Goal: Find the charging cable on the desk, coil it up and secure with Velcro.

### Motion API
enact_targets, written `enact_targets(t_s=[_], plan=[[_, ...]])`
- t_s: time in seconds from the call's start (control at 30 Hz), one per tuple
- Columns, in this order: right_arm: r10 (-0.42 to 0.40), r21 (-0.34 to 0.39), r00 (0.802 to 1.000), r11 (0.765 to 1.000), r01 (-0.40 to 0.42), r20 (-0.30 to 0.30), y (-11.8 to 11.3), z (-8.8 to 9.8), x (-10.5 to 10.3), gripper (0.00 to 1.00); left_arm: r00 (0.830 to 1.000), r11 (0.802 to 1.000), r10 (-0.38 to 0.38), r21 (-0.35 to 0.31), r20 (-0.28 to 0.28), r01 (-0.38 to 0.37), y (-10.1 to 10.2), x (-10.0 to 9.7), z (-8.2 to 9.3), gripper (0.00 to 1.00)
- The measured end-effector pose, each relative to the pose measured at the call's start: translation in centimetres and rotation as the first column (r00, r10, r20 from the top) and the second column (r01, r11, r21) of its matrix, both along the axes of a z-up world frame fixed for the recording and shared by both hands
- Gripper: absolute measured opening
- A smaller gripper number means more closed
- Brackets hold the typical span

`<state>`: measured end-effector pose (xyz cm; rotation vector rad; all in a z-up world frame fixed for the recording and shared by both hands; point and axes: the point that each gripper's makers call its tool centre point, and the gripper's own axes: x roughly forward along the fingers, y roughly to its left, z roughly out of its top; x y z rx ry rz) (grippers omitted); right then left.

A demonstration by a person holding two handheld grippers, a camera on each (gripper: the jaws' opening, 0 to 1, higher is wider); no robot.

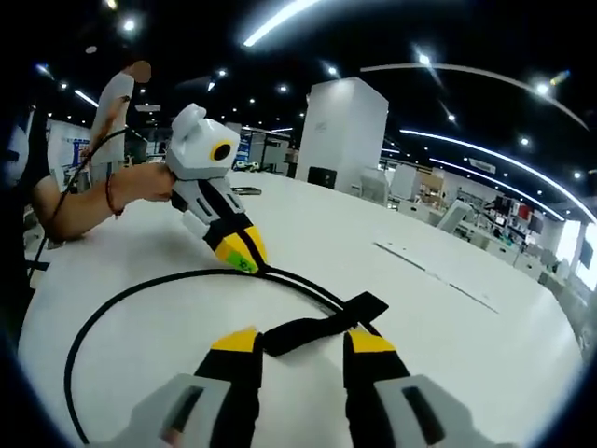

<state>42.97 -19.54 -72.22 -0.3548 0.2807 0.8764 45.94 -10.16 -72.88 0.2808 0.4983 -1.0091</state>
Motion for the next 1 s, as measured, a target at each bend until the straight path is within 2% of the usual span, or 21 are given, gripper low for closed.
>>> enact_targets(t_s=[0.23, 0.47, 0.63, 1.0], plan=[[0.011, 0.025, 1.000, 1.000, -0.010, -0.007, 0.7, -0.2, 0.2, 0.36, 1.000, 1.000, -0.002, -0.004, -0.001, 0.002, 0.0, 0.0, 0.0, 0.06], [0.011, 0.023, 1.000, 1.000, -0.010, -0.026, 0.8, -1.2, 0.7, 0.35, 1.000, 1.000, -0.002, -0.005, 0.000, 0.002, 0.0, 0.0, 0.0, 0.06], [0.004, 0.032, 1.000, 0.999, -0.003, -0.013, 0.7, -1.1, 1.5, 0.30, 1.000, 1.000, -0.003, -0.006, 0.000, 0.003, -0.1, 0.0, 0.0, 0.06], [-0.008, 0.025, 1.000, 1.000, 0.007, 0.026, 0.5, -0.7, 2.3, 0.26, 1.000, 1.000, -0.005, -0.007, 0.001, 0.005, -0.2, 0.1, 0.0, 0.06]])
